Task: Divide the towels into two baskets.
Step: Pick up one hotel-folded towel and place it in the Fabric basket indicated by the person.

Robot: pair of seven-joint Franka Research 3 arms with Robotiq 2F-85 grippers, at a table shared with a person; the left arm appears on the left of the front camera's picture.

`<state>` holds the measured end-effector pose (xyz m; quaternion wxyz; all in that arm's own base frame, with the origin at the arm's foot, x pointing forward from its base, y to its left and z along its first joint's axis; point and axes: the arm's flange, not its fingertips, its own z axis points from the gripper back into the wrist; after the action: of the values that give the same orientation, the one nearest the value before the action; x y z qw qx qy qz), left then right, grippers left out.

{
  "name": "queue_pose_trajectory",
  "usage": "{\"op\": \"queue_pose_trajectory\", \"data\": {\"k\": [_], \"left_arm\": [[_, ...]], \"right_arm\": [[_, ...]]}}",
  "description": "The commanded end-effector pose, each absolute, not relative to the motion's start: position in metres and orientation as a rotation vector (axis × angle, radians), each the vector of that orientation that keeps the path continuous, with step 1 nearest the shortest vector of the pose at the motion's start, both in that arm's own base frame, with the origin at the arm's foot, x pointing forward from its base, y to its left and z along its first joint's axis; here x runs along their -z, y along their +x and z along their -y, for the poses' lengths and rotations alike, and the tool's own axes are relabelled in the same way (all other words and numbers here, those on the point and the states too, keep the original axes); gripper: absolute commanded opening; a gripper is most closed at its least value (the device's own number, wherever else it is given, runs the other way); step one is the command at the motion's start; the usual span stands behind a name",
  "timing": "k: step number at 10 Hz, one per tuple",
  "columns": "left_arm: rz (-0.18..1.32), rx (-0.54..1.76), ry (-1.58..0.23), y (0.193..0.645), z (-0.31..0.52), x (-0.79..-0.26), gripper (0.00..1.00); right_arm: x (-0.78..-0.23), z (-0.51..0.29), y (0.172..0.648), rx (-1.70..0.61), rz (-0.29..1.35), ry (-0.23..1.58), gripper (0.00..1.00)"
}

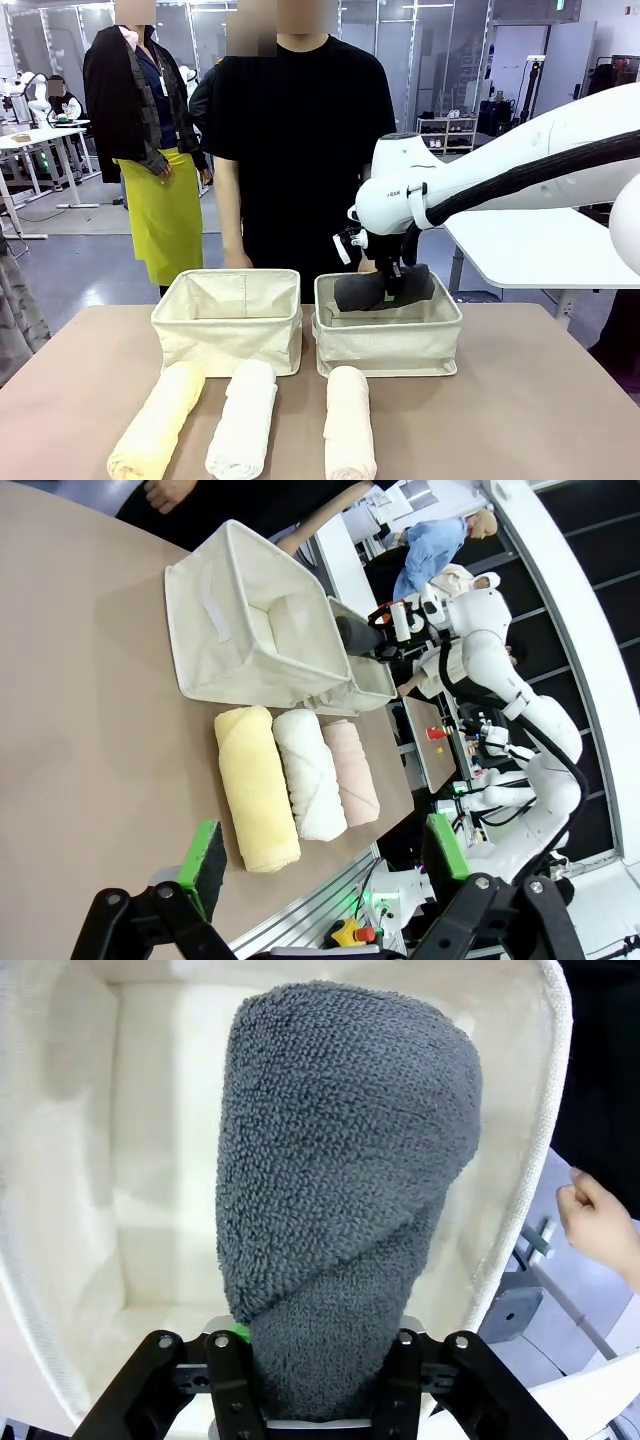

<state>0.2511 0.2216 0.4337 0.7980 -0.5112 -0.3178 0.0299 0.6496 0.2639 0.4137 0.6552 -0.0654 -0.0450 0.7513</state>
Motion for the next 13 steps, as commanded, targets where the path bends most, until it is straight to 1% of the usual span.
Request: {"op": "queue_pose_trajectory", "data": {"k": [1,2,3,4,5,6,7,8,10,11,13], "left_arm": [[0.705,-0.05,-1.114,0.2497,-0.2236,-0.436,1.0],[0.705,-0.05,-1.114,0.2497,-0.2236,-0.436,1.0],[0.705,-0.05,-1.114,0.2497,-0.2236,-0.436,1.0],[0.705,-0.05,-1.114,0.2497,-0.2236,-0.436,1.0],[0.705,-0.05,-1.114,0.2497,-0.2236,-0.436,1.0],[0.705,-0.05,-1.114,0.2497,-0.2236,-0.436,1.0],[0.705,-0.05,-1.114,0.2497,-0.2236,-0.436,1.0],[0.705,-0.05,-1.114,0.2497,-0.2236,-0.436,1.0],[0.705,-0.05,-1.114,0.2497,-0.2236,-0.436,1.0],[0.705,-0.05,-1.114,0.2497,-0.2236,-0.436,1.0],[0.705,-0.05,-1.114,0.2497,-0.2236,-0.436,1.0]], "right_arm": [[-0.4172,-0.2642,0.6594,-1.77,0.12,-0.124,0.64],[-0.4129,-0.2642,0.6635,-1.746,0.133,-0.143,0.66],[-0.4129,-0.2642,0.6635,-1.746,0.133,-0.143,0.66],[-0.4125,-0.2644,0.6634,-1.747,0.133,-0.139,0.94],[-0.4107,-0.265,0.6632,-1.733,0.12,-0.134,0.94],[-0.4098,-0.2653,0.663,-1.729,0.116,-0.128,1.0],[-0.4091,-0.2647,0.6641,-1.711,0.121,-0.129,0.82],[-0.4098,-0.2646,0.6641,-1.706,0.129,-0.131,1.0],[-0.4126,-0.2601,0.658,-1.661,0.157,-0.163,1.0],[-0.4089,-0.2641,0.6625,-1.708,0.116,-0.143,1.0],[-0.4089,-0.2641,0.6625,-1.708,0.116,-0.143,1.0]]}}
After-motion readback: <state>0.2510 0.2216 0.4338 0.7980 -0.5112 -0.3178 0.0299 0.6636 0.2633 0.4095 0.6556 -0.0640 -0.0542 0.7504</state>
